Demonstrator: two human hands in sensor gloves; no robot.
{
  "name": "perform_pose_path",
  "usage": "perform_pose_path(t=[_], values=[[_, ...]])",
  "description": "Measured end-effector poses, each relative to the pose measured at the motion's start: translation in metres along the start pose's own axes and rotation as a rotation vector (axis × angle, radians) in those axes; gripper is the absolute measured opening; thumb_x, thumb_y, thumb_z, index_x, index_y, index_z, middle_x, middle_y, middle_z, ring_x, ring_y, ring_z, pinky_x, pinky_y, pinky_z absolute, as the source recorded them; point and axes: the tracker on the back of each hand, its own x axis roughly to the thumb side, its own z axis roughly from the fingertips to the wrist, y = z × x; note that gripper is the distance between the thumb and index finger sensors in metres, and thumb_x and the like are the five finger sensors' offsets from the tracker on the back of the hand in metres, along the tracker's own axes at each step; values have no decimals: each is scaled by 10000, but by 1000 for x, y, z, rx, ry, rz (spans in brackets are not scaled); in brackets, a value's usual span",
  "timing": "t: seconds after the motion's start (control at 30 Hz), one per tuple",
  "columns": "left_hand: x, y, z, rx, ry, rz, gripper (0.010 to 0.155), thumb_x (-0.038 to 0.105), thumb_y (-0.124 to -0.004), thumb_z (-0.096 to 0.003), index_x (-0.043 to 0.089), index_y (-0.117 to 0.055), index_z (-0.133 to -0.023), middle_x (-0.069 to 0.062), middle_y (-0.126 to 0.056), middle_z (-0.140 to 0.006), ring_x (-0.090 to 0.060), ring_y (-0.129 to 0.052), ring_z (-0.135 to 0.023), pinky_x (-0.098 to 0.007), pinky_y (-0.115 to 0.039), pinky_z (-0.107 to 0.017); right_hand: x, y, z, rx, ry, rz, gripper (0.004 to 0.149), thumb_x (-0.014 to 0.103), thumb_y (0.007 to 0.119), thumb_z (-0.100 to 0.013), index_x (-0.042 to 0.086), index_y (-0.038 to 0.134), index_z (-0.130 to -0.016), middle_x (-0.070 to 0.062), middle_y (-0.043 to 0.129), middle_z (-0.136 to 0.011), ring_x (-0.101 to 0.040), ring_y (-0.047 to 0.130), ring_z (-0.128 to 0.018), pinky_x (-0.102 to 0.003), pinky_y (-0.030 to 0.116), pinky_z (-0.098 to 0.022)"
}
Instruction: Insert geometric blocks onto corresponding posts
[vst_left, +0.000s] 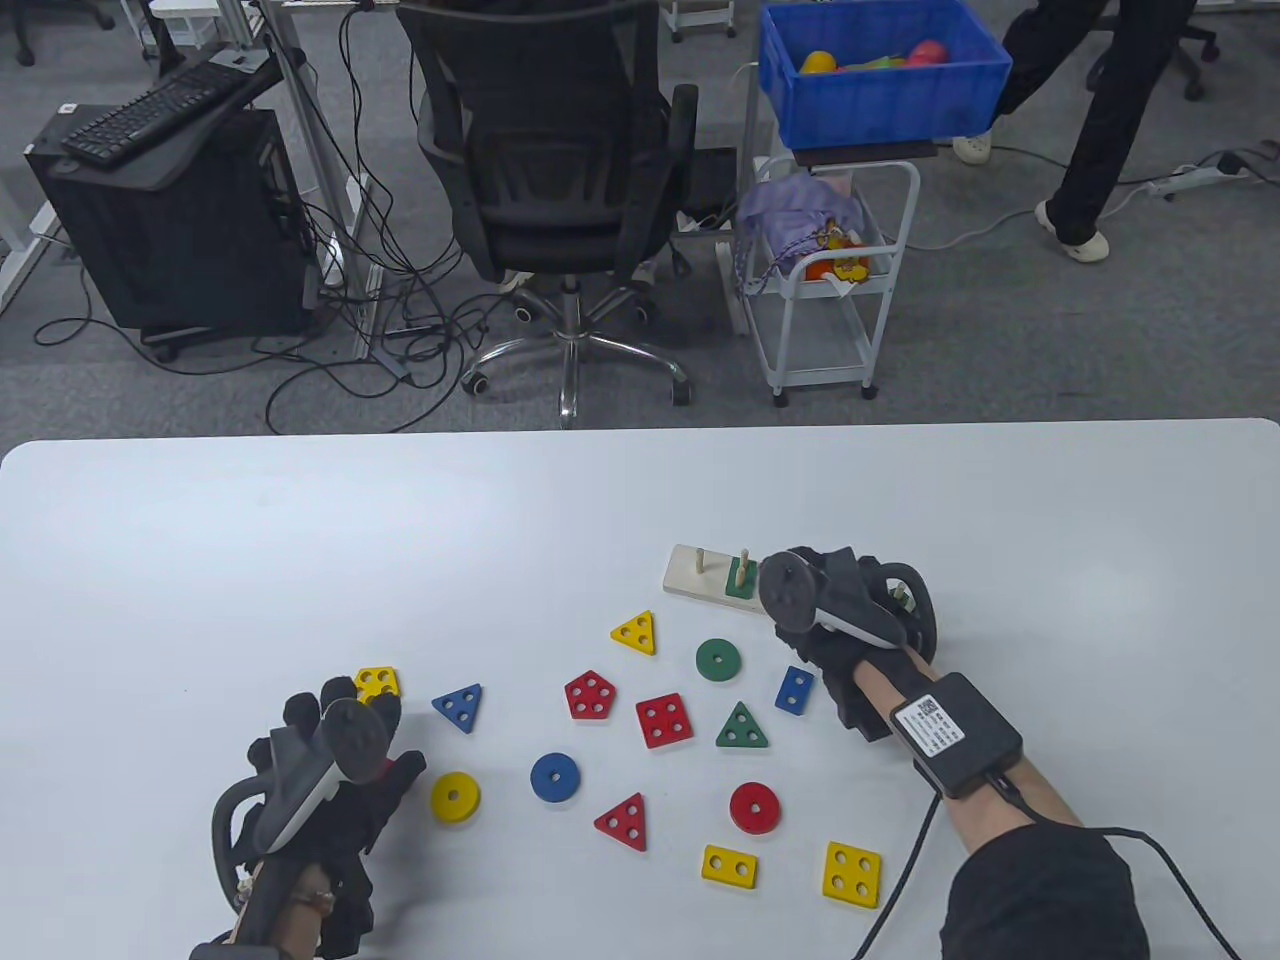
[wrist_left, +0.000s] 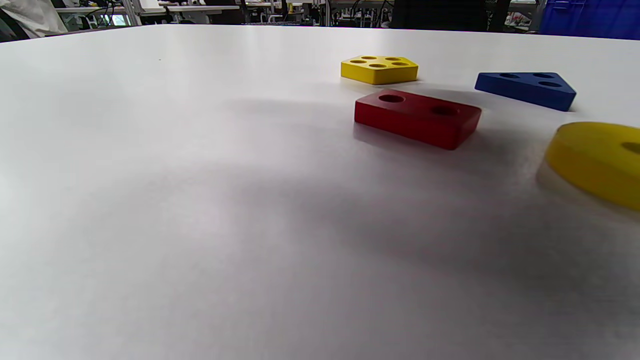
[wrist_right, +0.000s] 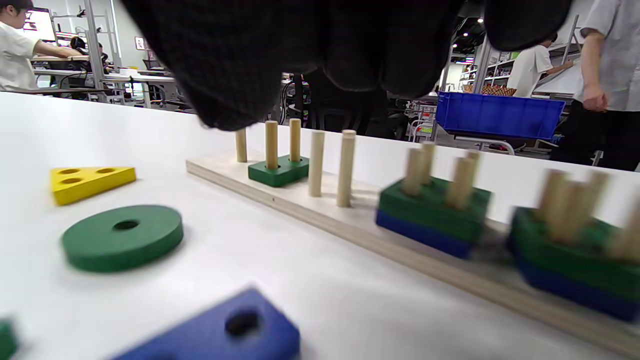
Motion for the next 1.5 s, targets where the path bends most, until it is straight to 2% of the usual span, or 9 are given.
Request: perform_pose_path(t=[0.2, 0.37, 0.53, 0.8, 1.0, 1.2, 1.3, 1.5], values=[[2, -1, 1, 2, -10, -9, 755, 741, -515, -347, 566, -345, -1062, 170, -104, -1203, -224, -144, -1163, -585, -230, -831, -16, 14, 45, 55, 1, 0, 635, 382, 877, -382, 220, 668, -959, -113, 731, -1001, -388, 803, -869, -670, 635, -624], [3, -2, 1, 2, -13, -11, 754, 741, -515, -347, 566, -346, -1061, 170, -104, -1203, -226, -145, -1162, -586, -231, -831, -16, 33, 57, 93, 10, -19, 635, 392, 872, -383, 218, 669, -960, -113, 743, -995, -387, 819, -858, -669, 643, -617], [3, -1, 1, 10, -16, -9, 755, 740, -515, -347, 565, -346, -1062, 169, -105, -1204, -226, -146, -1163, -586, -231, -831, -6, 49, 50, 132, 10, -13, 652, 409, 864, -385, 211, 655, -971, -120, 741, -996, -389, 829, -851, -670, 648, -610], [5, -3, 2, 9, -15, -13, 755, 740, -516, -348, 566, -345, -1062, 170, -106, -1204, -226, -148, -1163, -586, -232, -831, 7, 58, 31, 176, 19, -15, 656, 415, 857, -389, 194, 656, -973, -128, 745, -991, -391, 821, -864, -672, 647, -610], [5, -3, 2, 9, -11, -11, 754, 740, -516, -348, 565, -345, -1062, 171, -100, -1202, -225, -144, -1163, -585, -230, -832, 19, 58, 26, 143, -4, 95, 624, 378, 902, -351, 190, 726, -920, -99, 830, -926, -363, 879, -823, -666, 661, -609], [5, -3, 2, 9, -17, -9, 755, 740, -516, -348, 566, -344, -1063, 169, -98, -1202, -227, -145, -1163, -586, -231, -831, 20, 59, 28, 101, -59, 143, 629, 379, 897, -353, 173, 728, -922, -112, 848, -908, -357, 904, -783, -659, 671, -602], [5, -2, 2, 10, -17, -4, 754, 740, -516, -349, 567, -343, -1062, 171, -95, -1202, -226, -143, -1163, -586, -230, -832, 18, 53, 27, 69, -76, 81, 630, 373, 897, -355, 180, 718, -927, -112, 833, -920, -358, 892, -793, -664, 665, -603], [4, -2, 2, 9, -12, -3, 754, 740, -516, -348, 567, -345, -1062, 171, -97, -1202, -224, -144, -1163, -585, -230, -832, 28, 20, 7, -23, -97, 39, 639, 365, 895, -360, 185, 695, -940, -116, 800, -945, -365, 860, -821, -668, 650, -615]])
